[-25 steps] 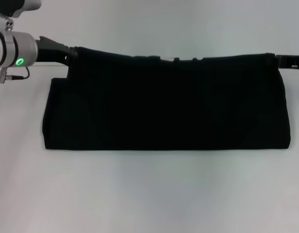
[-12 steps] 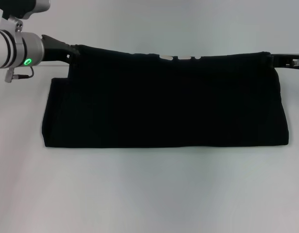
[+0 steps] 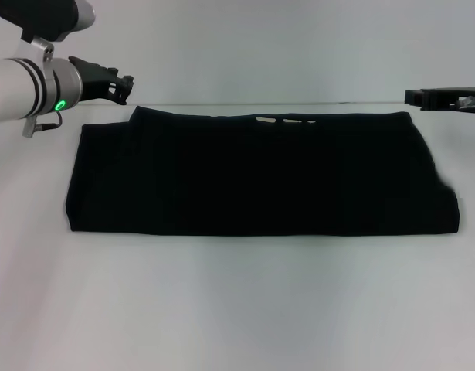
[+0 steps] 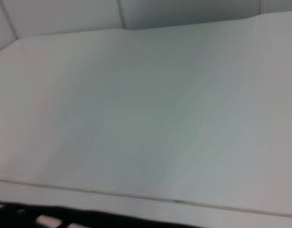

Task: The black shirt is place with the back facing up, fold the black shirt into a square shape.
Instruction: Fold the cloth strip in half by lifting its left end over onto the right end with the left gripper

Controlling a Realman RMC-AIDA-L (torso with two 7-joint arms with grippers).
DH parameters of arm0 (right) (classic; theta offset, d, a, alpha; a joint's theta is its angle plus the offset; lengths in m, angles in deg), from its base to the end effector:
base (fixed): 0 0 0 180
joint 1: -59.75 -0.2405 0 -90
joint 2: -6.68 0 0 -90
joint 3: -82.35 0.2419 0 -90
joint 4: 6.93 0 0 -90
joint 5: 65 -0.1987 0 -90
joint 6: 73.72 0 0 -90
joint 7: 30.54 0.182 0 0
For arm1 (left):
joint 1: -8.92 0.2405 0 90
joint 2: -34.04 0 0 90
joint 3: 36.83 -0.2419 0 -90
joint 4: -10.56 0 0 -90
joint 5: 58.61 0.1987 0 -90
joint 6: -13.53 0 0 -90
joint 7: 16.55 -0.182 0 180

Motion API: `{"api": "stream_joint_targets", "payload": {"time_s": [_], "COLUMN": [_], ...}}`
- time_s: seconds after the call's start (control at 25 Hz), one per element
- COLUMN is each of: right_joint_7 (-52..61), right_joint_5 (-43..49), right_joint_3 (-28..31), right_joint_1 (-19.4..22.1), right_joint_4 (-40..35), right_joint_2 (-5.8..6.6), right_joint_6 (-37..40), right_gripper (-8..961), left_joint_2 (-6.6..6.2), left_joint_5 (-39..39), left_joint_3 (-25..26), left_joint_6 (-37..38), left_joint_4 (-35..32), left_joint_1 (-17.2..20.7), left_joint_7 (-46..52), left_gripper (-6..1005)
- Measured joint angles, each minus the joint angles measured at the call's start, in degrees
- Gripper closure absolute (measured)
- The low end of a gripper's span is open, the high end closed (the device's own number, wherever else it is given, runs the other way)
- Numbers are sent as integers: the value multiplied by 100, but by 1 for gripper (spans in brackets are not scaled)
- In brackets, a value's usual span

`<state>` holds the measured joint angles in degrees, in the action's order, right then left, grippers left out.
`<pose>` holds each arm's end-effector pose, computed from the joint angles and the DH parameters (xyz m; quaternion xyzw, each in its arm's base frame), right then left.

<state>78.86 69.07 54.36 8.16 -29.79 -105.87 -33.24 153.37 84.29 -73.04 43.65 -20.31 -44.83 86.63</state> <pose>0.2584 0.4883 0.0246 -0.7950 0.4316 0.1283 0.4065 -0.2271 0.5050 0.0101 -0.8387 -0.2673 -0.0226 0.4740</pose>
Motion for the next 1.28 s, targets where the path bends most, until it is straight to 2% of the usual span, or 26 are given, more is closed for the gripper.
{"api": "stream_joint_targets", "payload": {"time_s": [0.16,0.2,0.32,0.56,0.68,0.8,0.88,0.96,1.04,1.16,1.28], "right_joint_7": [-10,-22,-20,384,782,950,957,912,828,726,709], "right_joint_5": [-120,-146,-166,-181,-176,-297,-505,-745,-968,-1159,-1178], "right_joint_3": [34,21,3,-45,-145,-107,-91,-91,-95,-108,-105], "right_joint_1": [65,78,93,128,220,394,527,649,754,876,922], "right_joint_4": [-109,-123,-150,-155,-265,-552,-700,-788,-828,-831,-829], "right_joint_2": [-8,-4,37,221,328,353,354,348,337,314,282], "right_joint_6": [-252,-286,-295,306,1027,1925,2497,2898,3113,3200,3181], "right_gripper": [608,561,500,379,300,184,107,91,74,66,67], "left_joint_2": [43,52,56,78,82,82,82,76,51,-21,-51], "left_joint_5": [-26,-42,-106,-74,-53,-146,-182,-251,-366,-473,-477], "left_joint_3": [26,54,78,30,19,15,21,54,88,128,144], "left_joint_6": [-328,-407,-435,-65,876,2260,3096,3861,4319,4738,4817], "left_joint_4": [12,-4,-54,-230,-710,-1468,-1836,-2169,-2415,-2634,-2644], "left_joint_1": [27,51,110,197,405,765,944,1134,1315,1620,1729], "left_joint_7": [50,91,242,474,948,1476,1678,1786,1859,2181,2375], "left_gripper": [847,801,663,439,324,206,170,135,99,99,99]}}
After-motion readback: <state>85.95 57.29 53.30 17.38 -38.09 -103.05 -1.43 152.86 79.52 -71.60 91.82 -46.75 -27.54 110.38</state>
